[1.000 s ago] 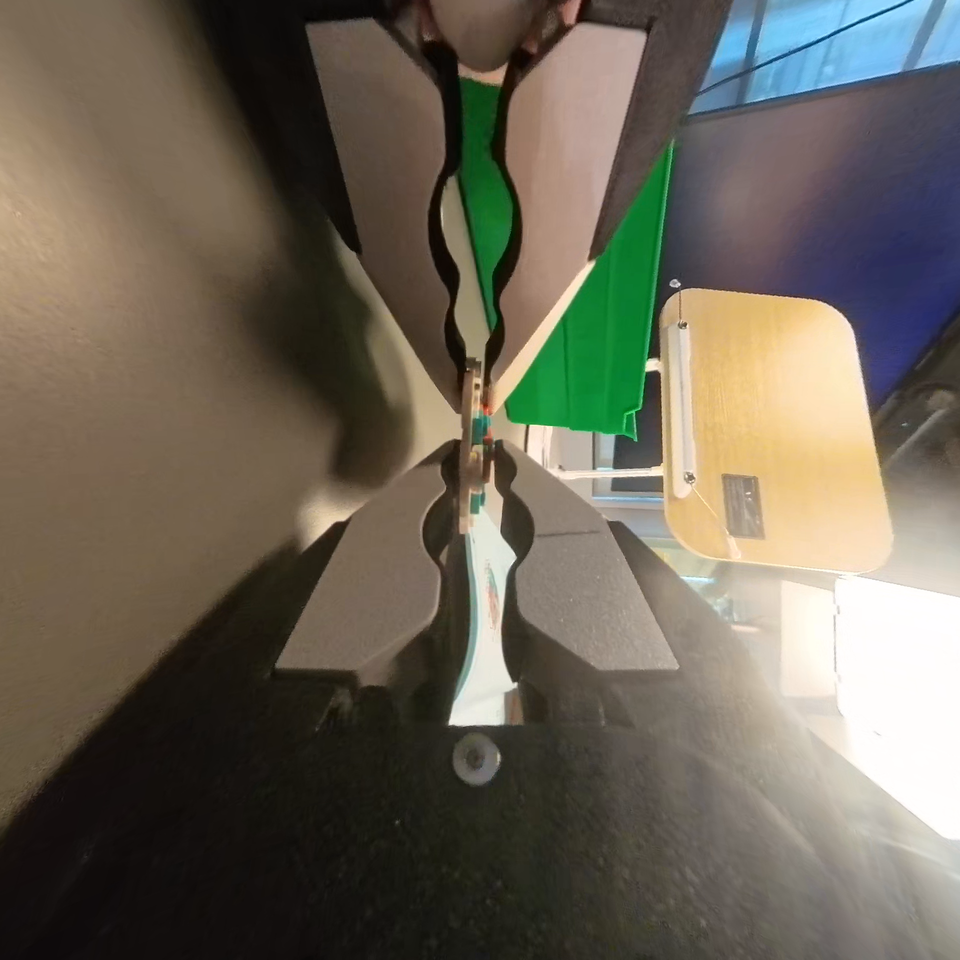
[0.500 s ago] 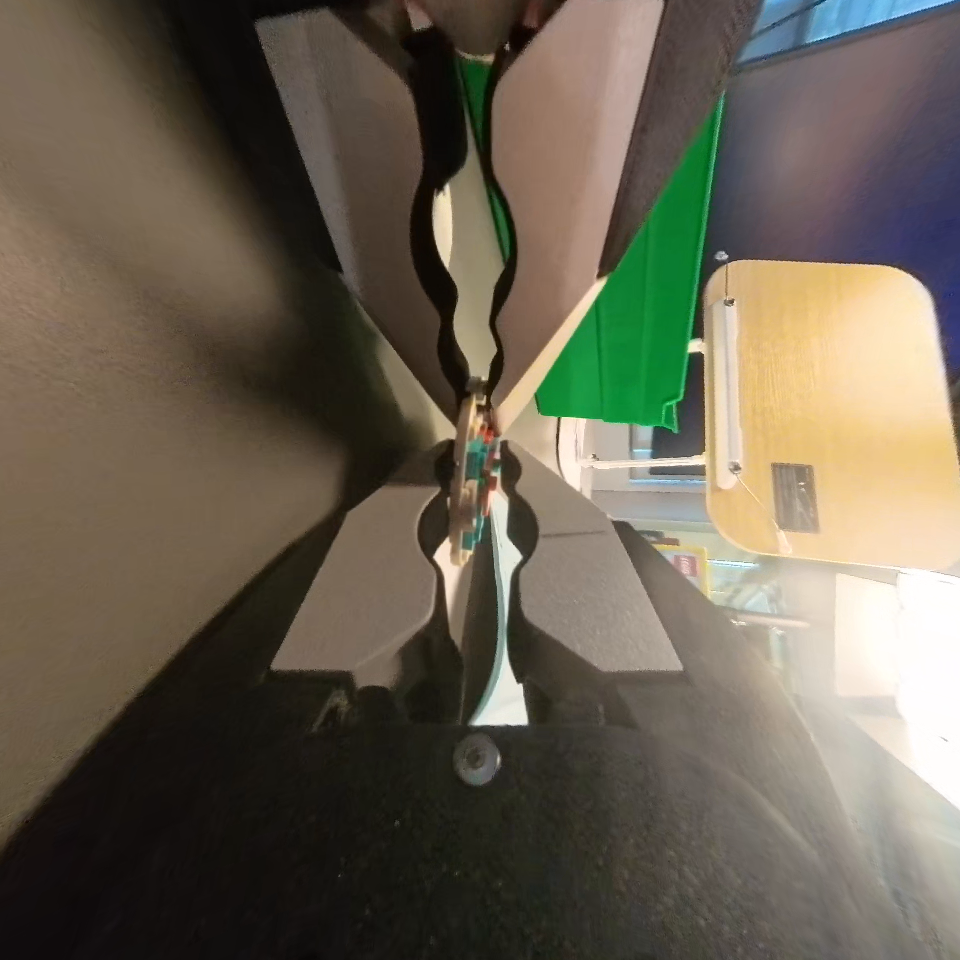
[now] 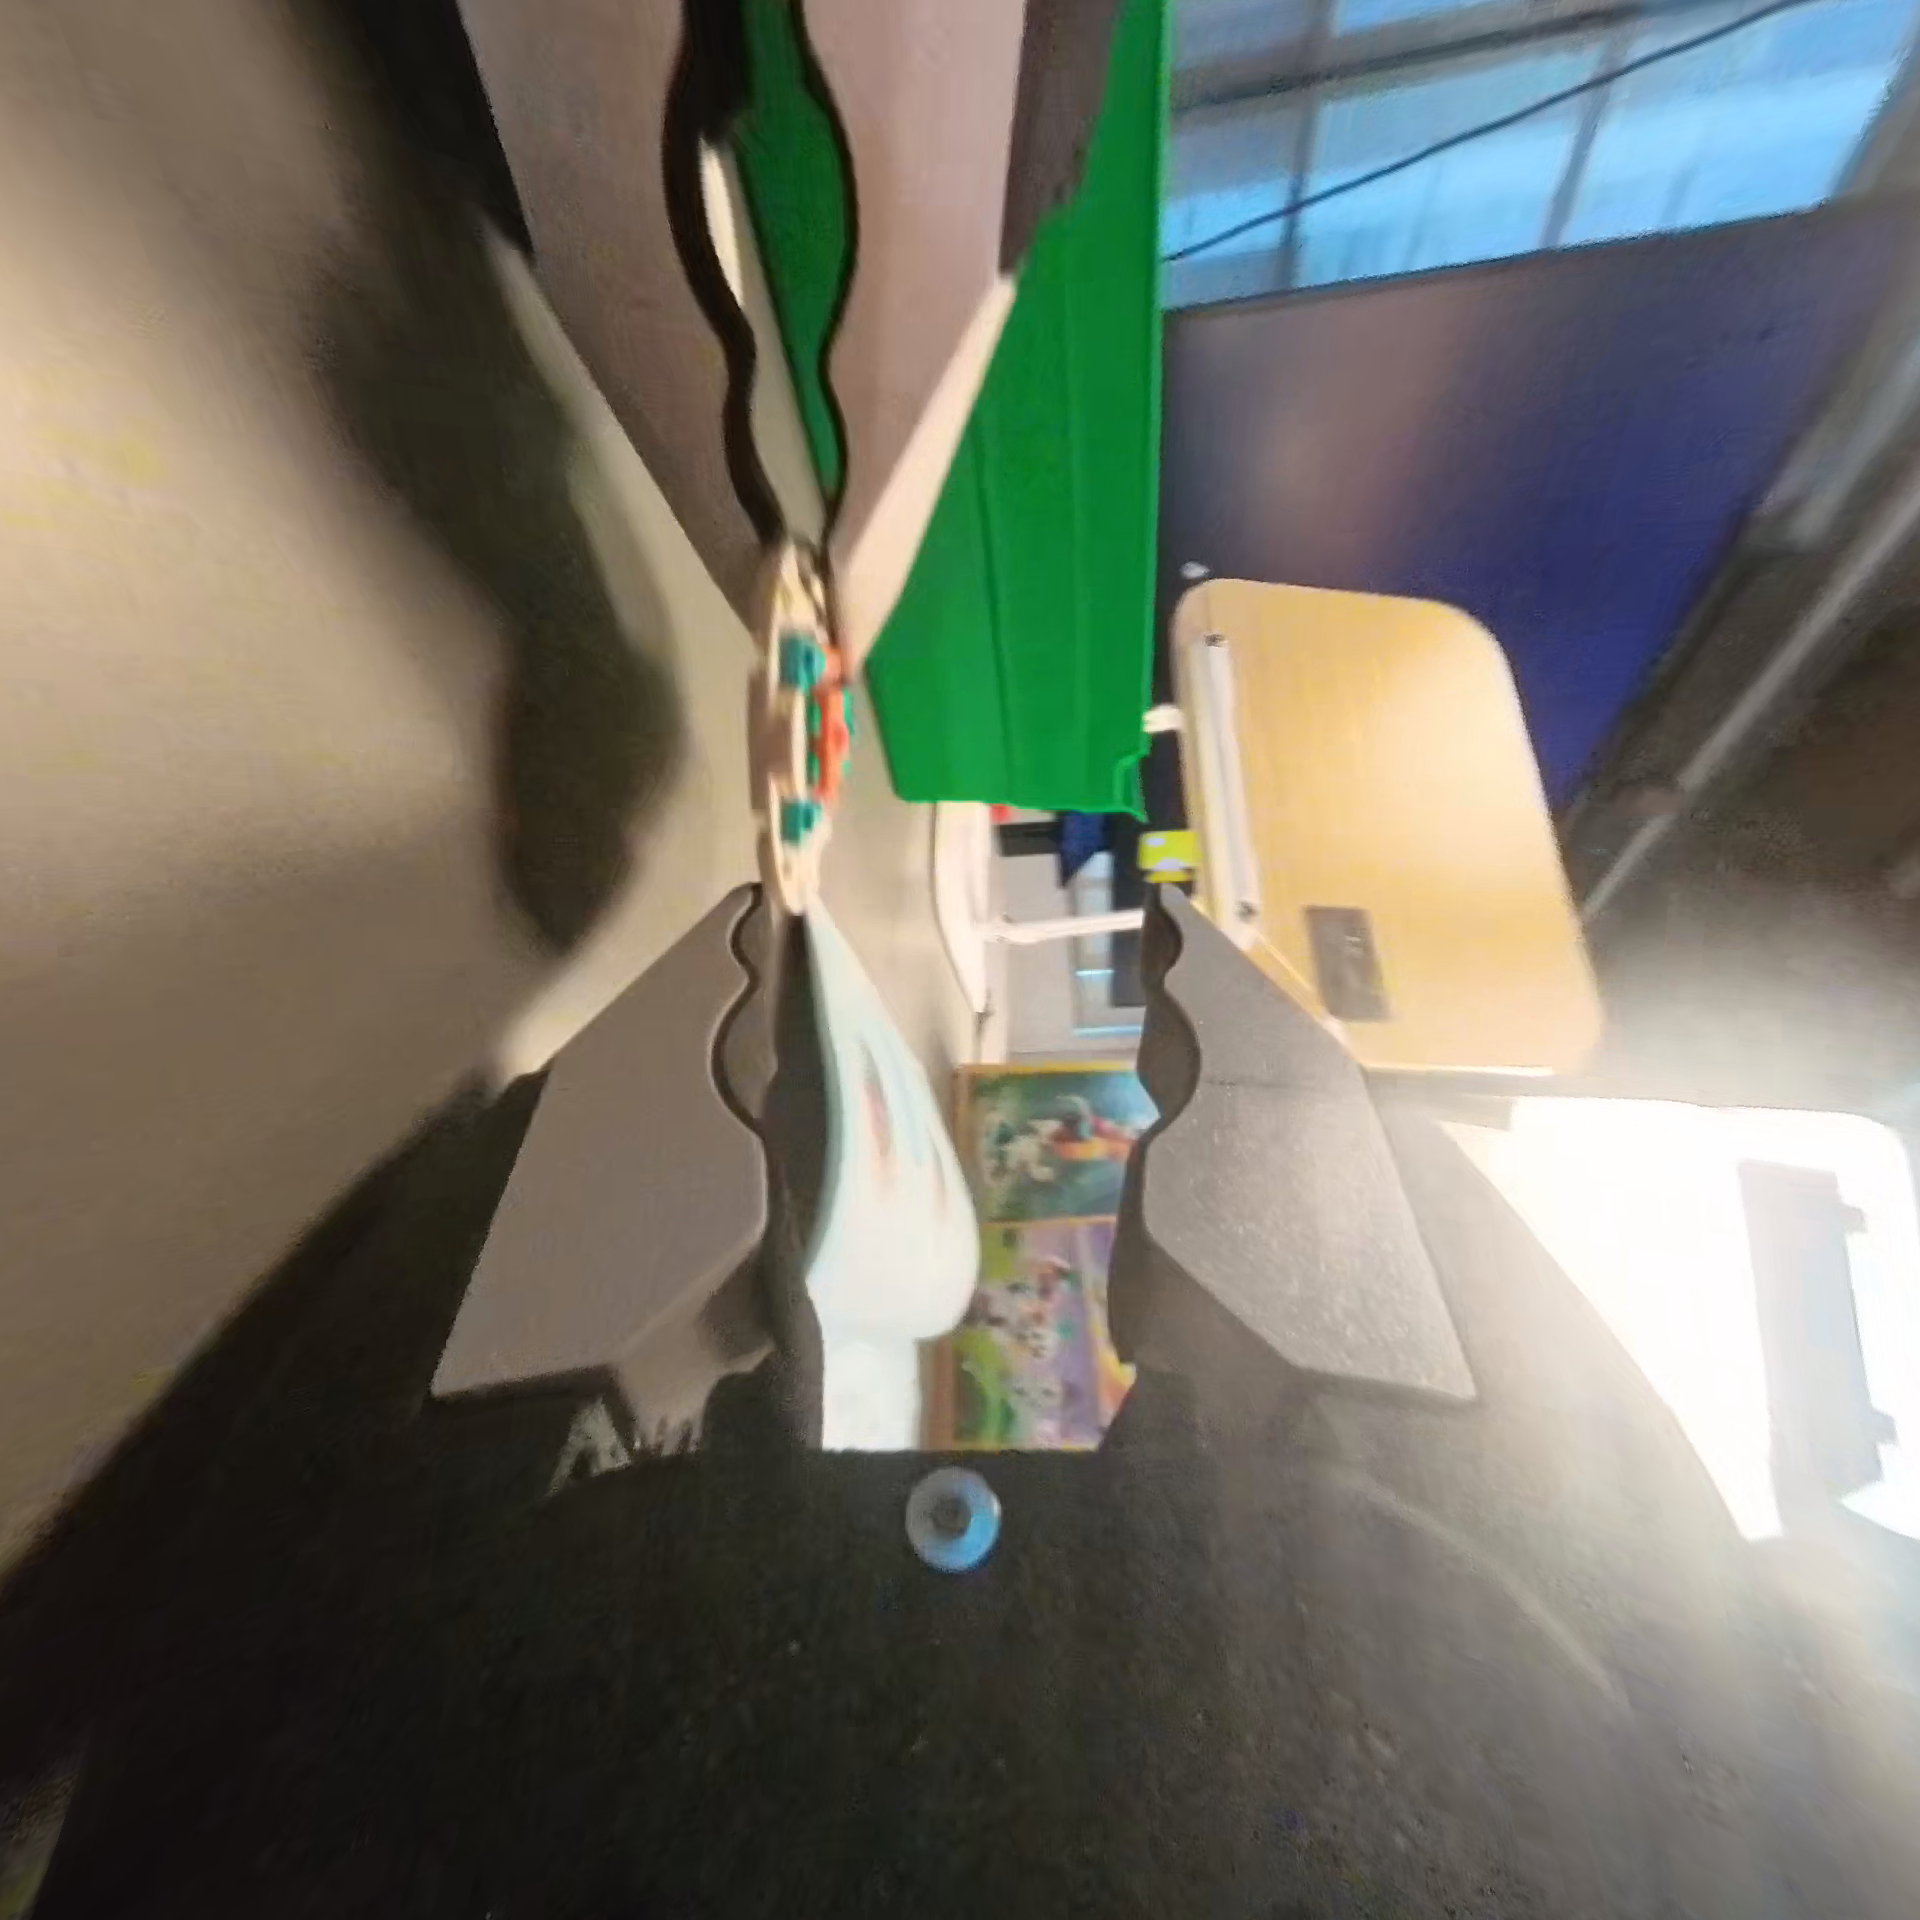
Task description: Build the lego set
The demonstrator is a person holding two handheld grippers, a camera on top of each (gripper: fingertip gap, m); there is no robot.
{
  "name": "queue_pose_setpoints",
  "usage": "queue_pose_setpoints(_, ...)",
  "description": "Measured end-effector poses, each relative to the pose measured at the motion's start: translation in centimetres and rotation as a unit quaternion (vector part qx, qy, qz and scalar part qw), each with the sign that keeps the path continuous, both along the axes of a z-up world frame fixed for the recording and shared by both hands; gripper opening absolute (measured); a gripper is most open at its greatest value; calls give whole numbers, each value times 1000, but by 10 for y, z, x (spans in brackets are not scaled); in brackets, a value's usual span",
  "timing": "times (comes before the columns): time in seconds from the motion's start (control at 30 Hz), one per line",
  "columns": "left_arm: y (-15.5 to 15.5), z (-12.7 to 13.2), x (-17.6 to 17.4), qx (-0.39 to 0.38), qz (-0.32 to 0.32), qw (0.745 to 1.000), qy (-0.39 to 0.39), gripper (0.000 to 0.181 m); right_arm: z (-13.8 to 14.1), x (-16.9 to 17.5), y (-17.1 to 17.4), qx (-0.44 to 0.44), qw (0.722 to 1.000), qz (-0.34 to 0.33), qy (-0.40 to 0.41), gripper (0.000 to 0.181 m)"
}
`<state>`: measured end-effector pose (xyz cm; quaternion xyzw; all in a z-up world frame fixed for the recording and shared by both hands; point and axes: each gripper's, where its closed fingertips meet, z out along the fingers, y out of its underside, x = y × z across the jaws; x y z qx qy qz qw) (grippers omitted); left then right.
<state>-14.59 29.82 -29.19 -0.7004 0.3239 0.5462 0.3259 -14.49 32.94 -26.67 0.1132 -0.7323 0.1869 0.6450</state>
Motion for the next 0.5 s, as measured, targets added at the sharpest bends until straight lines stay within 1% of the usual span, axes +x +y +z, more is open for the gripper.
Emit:
queue_pose_setpoints(0.07, 0, 3, -1, 9, 1, 1000, 5, 5, 11, -3, 22, -5, 999, -15, 37, 70)
queue_pose_setpoints(0.1, 0, 4, -2, 9, 3, 1000, 9, 5, 14, -6, 35, -19, 999, -32, 38, 70)
queue_pose_setpoints(0.17, 0, 5, -5, 10, 8, 1000, 24, 5, 22, -12, 59, -61, 995, -64, 39, 70)
queue_pose_setpoints(0.23, 1, 4, -5, 7, 7, 999, 31, 5, 32, -16, 79, -126, 988, -82, 34, 64)
queue_pose_setpoints(0.37, 1, 3, -6, 11, 6, 1000, 14, 5, 57, -17, 106, -270, 958, -87, 32, 53)
queue_pose_setpoints(0.5, 1, 4, -8, 17, 7, 1000, 3, 5, 70, -16, 123, -351, 932, -84, 33, 44)
